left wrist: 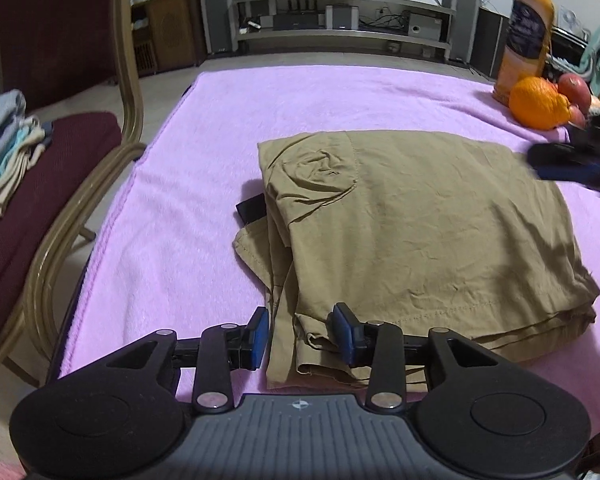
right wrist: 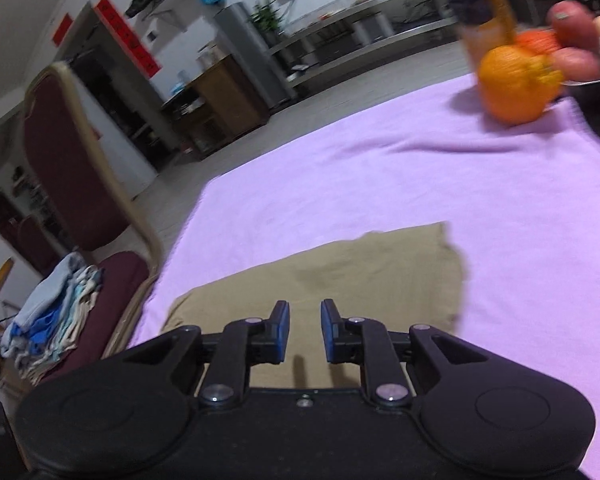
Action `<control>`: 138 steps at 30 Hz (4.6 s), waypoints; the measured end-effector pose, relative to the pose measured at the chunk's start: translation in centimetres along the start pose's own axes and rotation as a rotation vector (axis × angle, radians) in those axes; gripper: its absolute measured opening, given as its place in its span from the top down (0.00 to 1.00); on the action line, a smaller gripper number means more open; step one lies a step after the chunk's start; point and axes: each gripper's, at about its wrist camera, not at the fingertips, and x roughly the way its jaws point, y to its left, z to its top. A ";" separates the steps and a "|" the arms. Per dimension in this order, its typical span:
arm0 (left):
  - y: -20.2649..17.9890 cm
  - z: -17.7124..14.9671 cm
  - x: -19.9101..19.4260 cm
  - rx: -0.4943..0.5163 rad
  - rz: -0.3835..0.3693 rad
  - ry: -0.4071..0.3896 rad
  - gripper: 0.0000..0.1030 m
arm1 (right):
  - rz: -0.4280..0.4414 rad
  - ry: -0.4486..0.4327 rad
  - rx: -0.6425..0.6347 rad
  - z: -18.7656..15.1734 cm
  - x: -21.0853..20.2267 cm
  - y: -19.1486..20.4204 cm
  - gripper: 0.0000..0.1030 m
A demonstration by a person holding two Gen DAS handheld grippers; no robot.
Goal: Fold clothes
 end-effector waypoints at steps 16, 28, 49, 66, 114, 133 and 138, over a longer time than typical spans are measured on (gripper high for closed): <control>2.0 0.4 -3.6 -0.060 -0.079 -0.104 0.72 | -0.277 -0.166 0.190 1.9 -0.5 -6.1 0.86; 1.4 10.8 2.4 -0.110 -0.061 -0.202 0.79 | -0.070 -0.150 0.109 3.3 2.9 -2.4 0.84; 4.7 8.6 10.5 -0.388 0.259 -0.111 0.75 | -0.357 -0.227 0.163 1.8 7.0 -7.1 1.00; 4.0 3.3 -3.9 -0.232 0.026 -0.130 0.79 | -0.246 -0.107 0.196 -1.1 -7.2 -4.3 0.66; -3.3 -0.3 -0.1 0.056 -0.089 -0.104 0.85 | -0.076 0.064 -0.262 -6.6 -1.6 4.2 0.76; 2.7 -1.6 -5.6 -0.086 -0.144 -0.164 0.69 | -0.031 0.014 -0.077 -7.4 -8.5 -0.3 0.55; 3.8 -1.1 -4.2 -0.180 -0.114 -0.120 0.66 | -0.015 -0.027 0.248 -6.5 -8.7 -5.5 0.46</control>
